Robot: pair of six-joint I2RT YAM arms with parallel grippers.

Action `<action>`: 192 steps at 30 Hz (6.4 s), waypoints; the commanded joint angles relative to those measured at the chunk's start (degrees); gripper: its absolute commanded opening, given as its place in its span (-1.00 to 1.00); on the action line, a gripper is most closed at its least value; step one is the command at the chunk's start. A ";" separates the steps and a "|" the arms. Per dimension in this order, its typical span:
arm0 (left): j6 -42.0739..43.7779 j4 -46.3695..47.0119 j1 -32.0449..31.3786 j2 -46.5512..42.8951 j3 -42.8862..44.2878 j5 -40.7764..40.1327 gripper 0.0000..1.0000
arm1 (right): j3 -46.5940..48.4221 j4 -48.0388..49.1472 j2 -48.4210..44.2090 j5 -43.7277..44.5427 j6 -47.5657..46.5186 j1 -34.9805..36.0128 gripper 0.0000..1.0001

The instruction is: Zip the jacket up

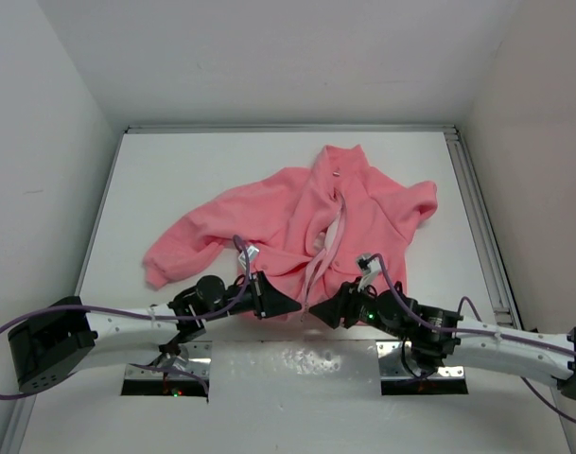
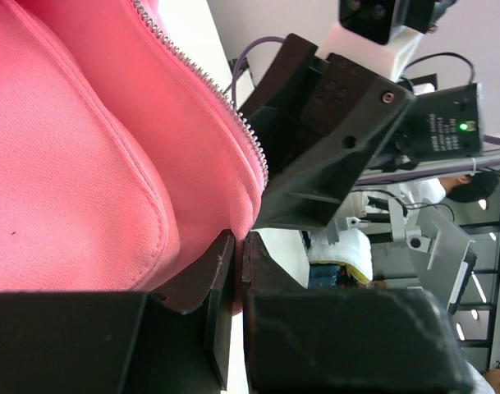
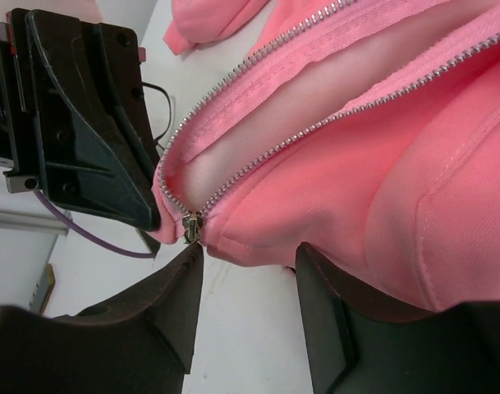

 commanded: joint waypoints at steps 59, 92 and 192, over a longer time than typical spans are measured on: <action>-4.22 -1.63 -0.63 -2.93 0.20 -4.07 -1.00 | 16.36 -11.38 14.79 -10.02 -29.36 0.93 -0.07; -4.92 -2.07 -0.63 -2.75 -1.38 -3.19 -1.00 | 18.91 -10.32 19.64 -2.55 -29.54 2.69 -0.70; 13.10 -31.34 -4.32 -6.27 4.86 4.28 -1.00 | 31.39 -22.37 32.20 18.29 -34.37 -6.18 -1.00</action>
